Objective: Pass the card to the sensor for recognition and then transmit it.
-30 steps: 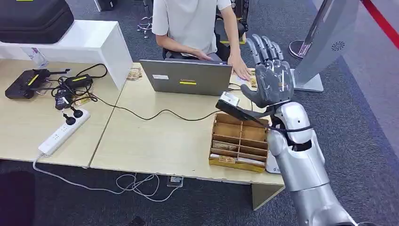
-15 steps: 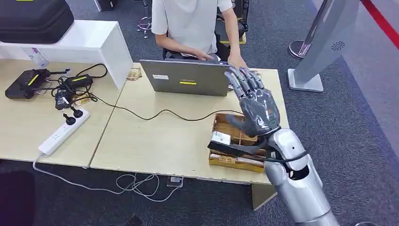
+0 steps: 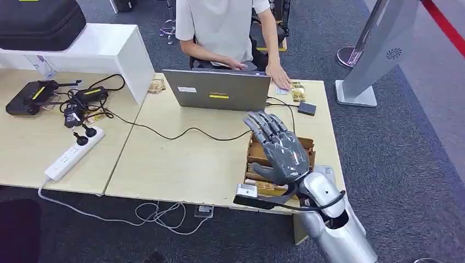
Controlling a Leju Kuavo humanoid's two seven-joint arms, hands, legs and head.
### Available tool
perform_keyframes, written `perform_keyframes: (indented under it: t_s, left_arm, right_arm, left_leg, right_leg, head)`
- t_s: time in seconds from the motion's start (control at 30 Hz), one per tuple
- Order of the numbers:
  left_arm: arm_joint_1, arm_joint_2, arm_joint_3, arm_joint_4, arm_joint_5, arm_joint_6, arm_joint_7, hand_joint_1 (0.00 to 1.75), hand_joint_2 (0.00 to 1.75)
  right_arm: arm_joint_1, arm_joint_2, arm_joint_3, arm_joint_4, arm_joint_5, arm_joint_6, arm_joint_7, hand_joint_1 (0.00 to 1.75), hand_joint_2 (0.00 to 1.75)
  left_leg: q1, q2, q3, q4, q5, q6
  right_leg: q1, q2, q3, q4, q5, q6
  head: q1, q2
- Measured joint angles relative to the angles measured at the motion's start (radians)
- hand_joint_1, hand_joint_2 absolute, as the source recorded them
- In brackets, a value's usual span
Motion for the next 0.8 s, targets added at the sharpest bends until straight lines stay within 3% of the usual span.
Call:
perform_keyframes:
  t_s: [0.33, 0.8]
  left_arm:
    - [0.000, 0.016, 0.006, 0.000, 0.006, 0.014, -0.008, 0.00, 1.75]
    - [0.000, 0.023, 0.022, 0.000, 0.015, 0.022, -0.008, 0.00, 1.75]
  right_arm:
    - [0.044, -0.002, 0.021, 0.074, -0.012, -0.018, -0.011, 0.00, 1.75]
    - [0.115, -0.026, 0.021, 0.080, -0.030, -0.016, -0.013, 0.00, 1.75]
  left_leg:
    - [0.000, 0.000, 0.000, 0.000, -0.001, 0.000]
    - [0.000, 0.000, 0.000, 0.000, -0.002, 0.001]
  right_leg:
    - [0.000, 0.000, 0.000, 0.000, -0.001, 0.001]
    - [0.000, 0.000, 0.000, 0.000, -0.001, 0.001]
  head:
    - [0.000, 0.000]
    - [0.000, 0.000]
